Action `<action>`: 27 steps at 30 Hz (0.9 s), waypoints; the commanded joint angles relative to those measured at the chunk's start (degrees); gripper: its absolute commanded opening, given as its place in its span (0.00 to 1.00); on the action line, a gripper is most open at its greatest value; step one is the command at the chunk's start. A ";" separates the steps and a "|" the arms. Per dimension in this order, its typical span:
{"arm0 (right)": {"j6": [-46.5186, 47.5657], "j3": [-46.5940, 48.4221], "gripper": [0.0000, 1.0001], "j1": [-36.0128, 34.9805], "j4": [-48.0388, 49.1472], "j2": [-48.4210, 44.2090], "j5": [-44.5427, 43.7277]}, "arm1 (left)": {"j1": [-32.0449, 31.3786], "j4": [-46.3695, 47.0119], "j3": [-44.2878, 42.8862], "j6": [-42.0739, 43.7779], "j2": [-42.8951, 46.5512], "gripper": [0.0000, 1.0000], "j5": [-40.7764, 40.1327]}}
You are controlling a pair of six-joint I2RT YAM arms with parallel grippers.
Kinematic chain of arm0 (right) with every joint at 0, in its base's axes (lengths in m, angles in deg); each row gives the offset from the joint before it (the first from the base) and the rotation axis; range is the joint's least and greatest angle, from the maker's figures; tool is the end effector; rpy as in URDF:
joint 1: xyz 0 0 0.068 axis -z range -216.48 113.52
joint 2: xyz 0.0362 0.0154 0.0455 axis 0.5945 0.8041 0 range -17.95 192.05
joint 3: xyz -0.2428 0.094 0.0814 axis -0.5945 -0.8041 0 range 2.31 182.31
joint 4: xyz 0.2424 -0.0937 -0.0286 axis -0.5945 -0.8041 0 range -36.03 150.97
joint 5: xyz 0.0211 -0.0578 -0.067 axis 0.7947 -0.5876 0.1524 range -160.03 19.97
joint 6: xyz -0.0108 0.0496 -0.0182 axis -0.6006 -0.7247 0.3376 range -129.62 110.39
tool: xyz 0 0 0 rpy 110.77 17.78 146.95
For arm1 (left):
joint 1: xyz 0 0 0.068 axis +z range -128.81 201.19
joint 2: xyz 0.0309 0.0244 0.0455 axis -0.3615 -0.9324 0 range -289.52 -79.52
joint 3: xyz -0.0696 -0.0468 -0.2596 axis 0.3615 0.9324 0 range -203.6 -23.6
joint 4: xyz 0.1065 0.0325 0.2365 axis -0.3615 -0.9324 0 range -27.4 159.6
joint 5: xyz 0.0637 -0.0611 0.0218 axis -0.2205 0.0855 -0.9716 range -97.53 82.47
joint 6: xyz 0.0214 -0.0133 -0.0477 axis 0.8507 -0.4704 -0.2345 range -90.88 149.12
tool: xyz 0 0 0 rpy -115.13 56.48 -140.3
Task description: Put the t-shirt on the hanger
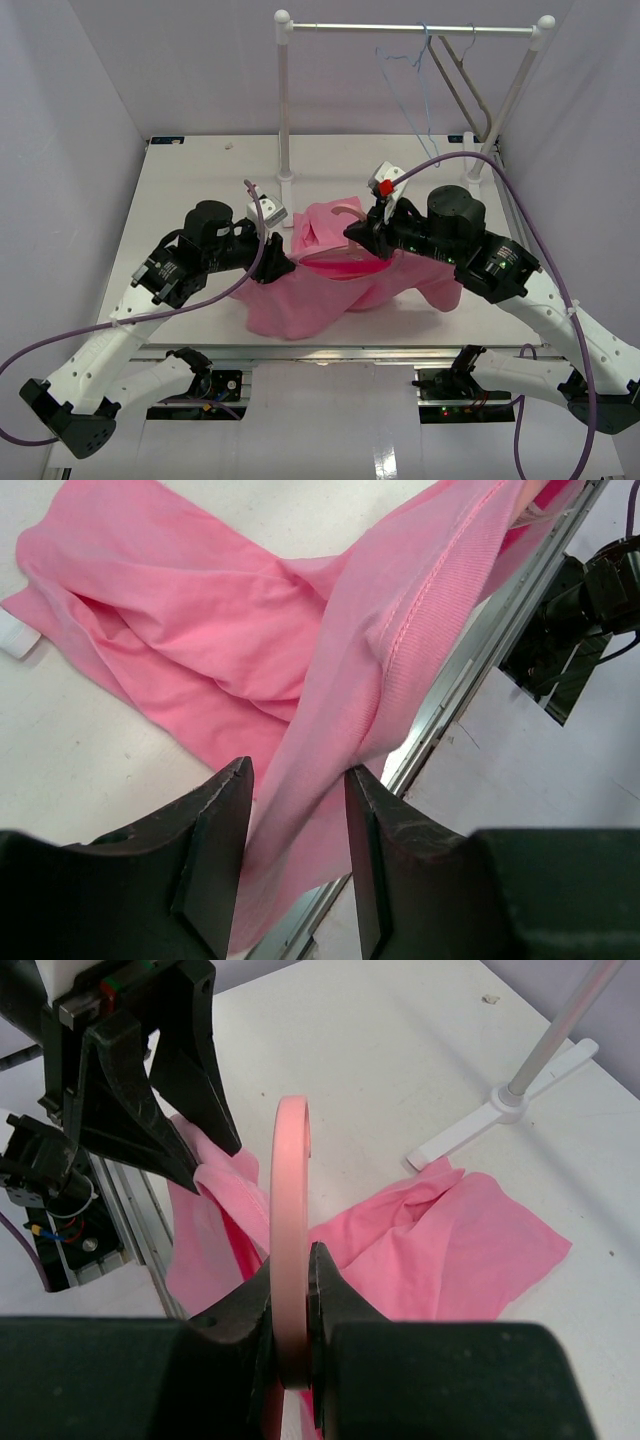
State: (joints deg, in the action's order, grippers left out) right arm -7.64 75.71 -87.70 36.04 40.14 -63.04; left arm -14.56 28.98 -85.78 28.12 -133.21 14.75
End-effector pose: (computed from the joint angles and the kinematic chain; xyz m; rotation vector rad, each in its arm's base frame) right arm 0.1274 0.1655 0.4419 -0.8851 1.5616 0.7304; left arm 0.1444 -0.1206 0.3648 0.8755 2.0052 -0.7856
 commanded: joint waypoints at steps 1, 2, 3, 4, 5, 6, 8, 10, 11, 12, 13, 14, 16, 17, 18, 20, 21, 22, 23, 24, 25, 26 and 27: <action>1.87 2.58 0.08 0.95 -0.46 0.19 -4.65 | 0.51 -0.88 -4.57 -1.43 0.96 0.53 2.46; 2.36 2.81 0.08 0.96 -0.47 0.48 -5.21 | 0.51 -1.19 -4.96 -1.35 0.78 0.54 2.40; 2.92 3.25 0.08 0.99 -0.51 0.66 -5.54 | 0.51 -1.48 -5.33 -1.28 0.78 0.54 1.59; 3.47 3.69 0.08 1.03 -0.54 0.85 -5.87 | 0.51 -1.78 -5.70 -1.20 0.78 0.54 0.78; 3.75 5.01 0.08 1.00 -0.71 1.03 -6.08 | 0.51 -2.14 -5.95 -1.08 0.78 0.54 -0.27; 3.98 6.46 0.08 0.95 -0.89 1.21 -6.27 | 0.51 -2.50 -6.18 -0.94 0.78 0.54 -1.37; 4.07 11.26 0.08 1.18 -2.75 2.54 -6.05 | 0.51 -3.15 -6.35 -0.47 0.94 0.55 -3.84; 3.83 15.05 0.08 1.12 -5.44 3.44 -4.95 | 0.51 -3.69 -6.32 -0.40 1.33 0.55 -6.25; 3.66 17.33 0.08 1.12 -6.13 3.84 -4.55 | 0.51 -3.92 -6.21 -0.40 1.56 0.55 -7.28; 3.42 18.82 0.08 1.18 -6.34 3.98 -4.18 | 0.51 -4.05 -6.03 -0.51 1.85 0.55 -8.81; 3.22 19.96 0.08 1.21 -6.50 4.00 -3.86 | 0.51 -4.13 -5.76 -0.62 2.15 0.55 -10.23; 3.06 20.78 0.08 1.21 -6.62 3.92 -3.58 | 0.51 -4.17 -5.40 -0.70 2.43 0.55 -11.49; 2.33 21.63 0.08 1.18 -6.76 3.69 -3.12 | 0.51 -4.08 -4.88 -0.93 3.03 0.55 -14.51; 2.07 21.51 0.08 1.12 -6.70 3.45 -2.73 | 0.51 -3.78 -4.90 -0.91 3.49 0.55 -14.65; 1.82 20.95 0.08 1.12 -6.70 3.25 -2.06 | 0.51 -3.01 -4.95 -0.86 4.00 0.54 -14.14; 1.71 19.40 0.08 1.19 -6.46 2.48 -0.75 | 0.51 -1.77 -5.30 -0.31 5.43 0.55 -11.00; 1.71 18.21 0.08 1.16 -6.18 2.01 0.08 | 0.51 -1.16 -5.77 -0.13 5.94 0.55 -9.55; 1.70 17.02 0.08 1.13 -5.91 1.54 0.96 | 0.51 -0.56 -6.26 0.05 6.41 0.55 -8.13; 1.58 15.70 0.08 1.19 -5.78 1.06 2.40 | 0.51 -0.01 -6.91 0.17 6.60 0.56 -6.86; 1.27 14.52 0.08 1.17 -5.60 0.70 3.75 | 0.51 0.50 -7.34 0.30 6.80 0.57 -6.07; 0.77 13.64 0.08 1.12 -5.34 0.19 4.73 | 0.51 0.81 -7.52 0.53 7.00 0.57 -5.66; 0.28 13.01 0.08 1.12 -4.85 -0.54 5.52 | 0.51 0.77 -7.42 0.76 7.09 0.58 -5.81; -0.04 12.31 0.08 1.12 -4.11 -1.07 6.79 | 0.51 0.66 -7.16 0.81 7.04 0.58 -6.66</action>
State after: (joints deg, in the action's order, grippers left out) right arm -5.95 90.17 -86.68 27.84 41.28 -62.04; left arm -14.12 27.38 -91.04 28.05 -127.27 6.32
